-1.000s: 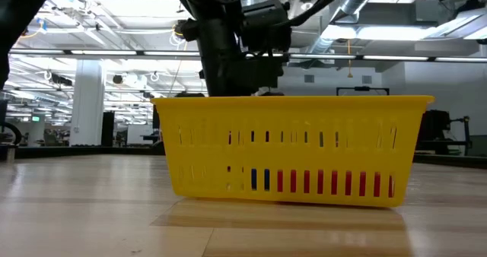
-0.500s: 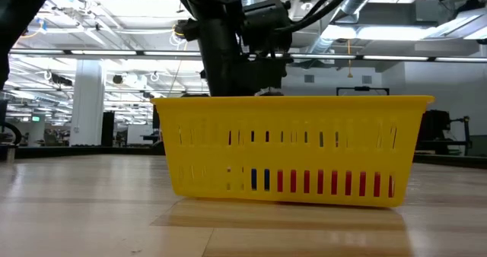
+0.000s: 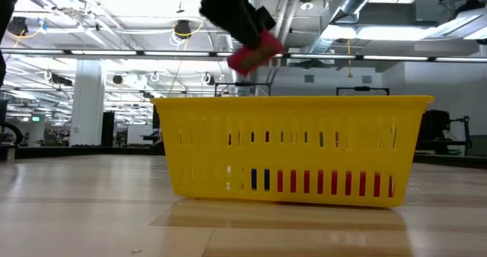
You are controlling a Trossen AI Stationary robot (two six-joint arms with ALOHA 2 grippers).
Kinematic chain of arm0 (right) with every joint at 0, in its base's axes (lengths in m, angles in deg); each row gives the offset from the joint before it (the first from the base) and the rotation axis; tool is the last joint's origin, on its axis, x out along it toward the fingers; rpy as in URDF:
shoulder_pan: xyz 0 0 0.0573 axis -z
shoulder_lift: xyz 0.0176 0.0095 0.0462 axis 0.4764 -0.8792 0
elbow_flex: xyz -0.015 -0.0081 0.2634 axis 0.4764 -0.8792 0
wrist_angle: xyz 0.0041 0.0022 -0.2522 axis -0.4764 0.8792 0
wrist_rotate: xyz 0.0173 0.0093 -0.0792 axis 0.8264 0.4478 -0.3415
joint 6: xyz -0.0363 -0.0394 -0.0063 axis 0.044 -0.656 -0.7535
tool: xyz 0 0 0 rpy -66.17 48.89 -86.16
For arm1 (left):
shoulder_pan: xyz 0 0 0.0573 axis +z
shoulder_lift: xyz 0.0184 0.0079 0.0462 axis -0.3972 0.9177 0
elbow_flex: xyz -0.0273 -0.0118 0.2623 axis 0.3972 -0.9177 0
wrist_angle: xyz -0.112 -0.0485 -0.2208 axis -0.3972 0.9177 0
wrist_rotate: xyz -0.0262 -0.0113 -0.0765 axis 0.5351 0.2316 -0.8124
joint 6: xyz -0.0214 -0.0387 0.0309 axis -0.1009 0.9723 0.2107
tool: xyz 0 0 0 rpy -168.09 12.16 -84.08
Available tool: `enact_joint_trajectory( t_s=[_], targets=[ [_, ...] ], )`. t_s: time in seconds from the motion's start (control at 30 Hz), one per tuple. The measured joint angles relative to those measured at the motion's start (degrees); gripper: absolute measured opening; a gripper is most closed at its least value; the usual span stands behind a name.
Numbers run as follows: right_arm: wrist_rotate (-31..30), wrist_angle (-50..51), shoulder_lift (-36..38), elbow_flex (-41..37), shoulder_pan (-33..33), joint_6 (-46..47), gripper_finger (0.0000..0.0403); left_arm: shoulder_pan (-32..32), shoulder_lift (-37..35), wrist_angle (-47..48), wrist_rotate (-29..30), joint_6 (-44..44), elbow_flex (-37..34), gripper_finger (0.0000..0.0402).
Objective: Pick & Place Office items
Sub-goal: Put the red digital clock into the yellow bin
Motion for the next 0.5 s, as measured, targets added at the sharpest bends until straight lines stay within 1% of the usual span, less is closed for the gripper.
enact_joint_trajectory(
  t_s=[0.07, 0.23, 0.33, 0.4, 0.5],
  targets=[
    [-0.04, 0.02, 0.0, -0.01, 0.0, -0.26, 0.0281, -1.56, -0.52, -0.15, -2.68, 6.04, 0.0, 0.0142],
    [-0.17, -0.24, 0.0, 0.01, 0.0, -1.62, 0.0281, -8.29, -0.23, -3.46, -0.52, 16.73, -0.02, 0.0142],
    [-0.2, -1.07, 0.0, -0.01, -0.31, -1.97, 0.0281, -11.76, 1.81, -7.32, 4.26, 25.01, -0.05, 0.0142],
    [-0.22, -1.22, -0.1, 0.0, -0.65, -1.99, 0.0281, -13.45, 3.14, -9.99, 8.63, 29.85, -0.11, 0.0142],
    [-1.01, -1.38, -0.49, 0.01, -1.17, -2.0, 0.0281, -15.2, 5.62, -13.19, 14.79, 34.41, -0.09, 0.0142]
  ],
)
